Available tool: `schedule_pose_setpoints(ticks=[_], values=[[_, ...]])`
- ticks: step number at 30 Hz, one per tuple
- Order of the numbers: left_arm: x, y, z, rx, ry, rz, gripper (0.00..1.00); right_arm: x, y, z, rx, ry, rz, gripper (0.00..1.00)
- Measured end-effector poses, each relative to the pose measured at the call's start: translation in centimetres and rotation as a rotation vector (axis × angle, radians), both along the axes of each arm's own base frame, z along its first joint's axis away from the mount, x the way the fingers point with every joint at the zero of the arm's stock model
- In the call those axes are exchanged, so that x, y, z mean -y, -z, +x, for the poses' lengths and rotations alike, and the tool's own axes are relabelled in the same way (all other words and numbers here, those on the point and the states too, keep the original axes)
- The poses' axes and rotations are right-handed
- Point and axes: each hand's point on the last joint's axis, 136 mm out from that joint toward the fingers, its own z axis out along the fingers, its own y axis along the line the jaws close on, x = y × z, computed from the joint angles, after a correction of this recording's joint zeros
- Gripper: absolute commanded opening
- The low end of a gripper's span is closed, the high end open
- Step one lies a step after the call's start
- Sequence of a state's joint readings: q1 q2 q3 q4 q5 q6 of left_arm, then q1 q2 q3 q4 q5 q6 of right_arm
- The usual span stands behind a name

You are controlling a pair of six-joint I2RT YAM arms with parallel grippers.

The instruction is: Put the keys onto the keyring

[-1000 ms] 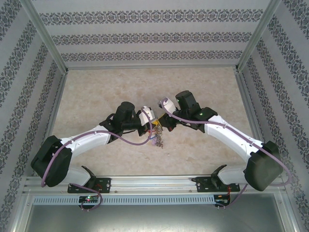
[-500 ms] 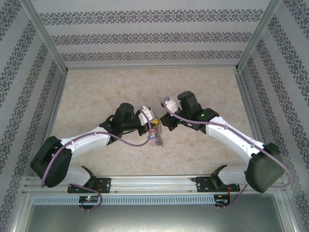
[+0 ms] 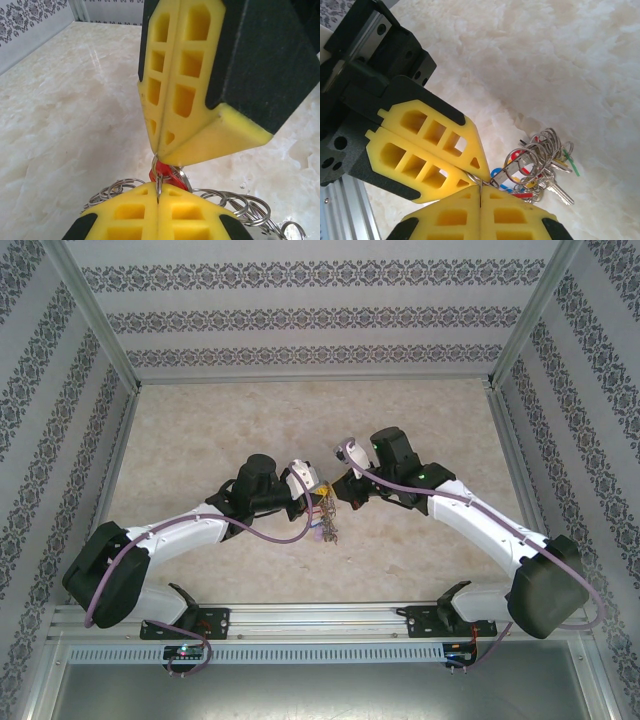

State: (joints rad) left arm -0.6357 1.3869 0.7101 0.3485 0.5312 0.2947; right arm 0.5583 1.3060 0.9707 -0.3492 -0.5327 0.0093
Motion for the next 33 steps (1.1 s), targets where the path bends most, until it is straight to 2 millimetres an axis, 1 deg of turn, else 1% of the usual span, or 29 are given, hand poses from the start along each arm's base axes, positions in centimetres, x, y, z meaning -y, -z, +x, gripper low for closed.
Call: schedule_pose_setpoints(ticks=[2,11,15,22,28,31,33], values=[[0.0,0.0,0.0,0.0,0.002,-0.001,0.0,0.0,0.0,0.0,-0.011,0.001,0.006,0.11],[-0.1,0.0,0.1,0.001,-0.003,0.001,0.0,-0.1,1.2,-0.4,-0.082,-0.002,-0.005,0.13],[-0.1,0.0,0.1,0.0,-0.005,0.003,0.0,-0.2,1.2,-0.3,-0.096,0.001,-0.003,0.14],[-0.1,0.1,0.0,-0.003,-0.001,0.003,0.0,-0.3,0.7,-0.1,-0.096,0.007,0.004,0.24],[-0.1,0.1,0.0,-0.003,-0.001,0.004,0.0,-0.3,0.6,0.0,-0.094,0.008,0.003,0.24],[-0.1,0.1,0.0,-0.002,0.0,0.005,0.0,-0.4,0.4,0.1,-0.087,0.01,0.004,0.19],[-0.1,0.1,0.0,-0.001,0.001,0.006,0.0,-0.4,0.2,0.2,-0.082,0.008,0.005,0.18]])
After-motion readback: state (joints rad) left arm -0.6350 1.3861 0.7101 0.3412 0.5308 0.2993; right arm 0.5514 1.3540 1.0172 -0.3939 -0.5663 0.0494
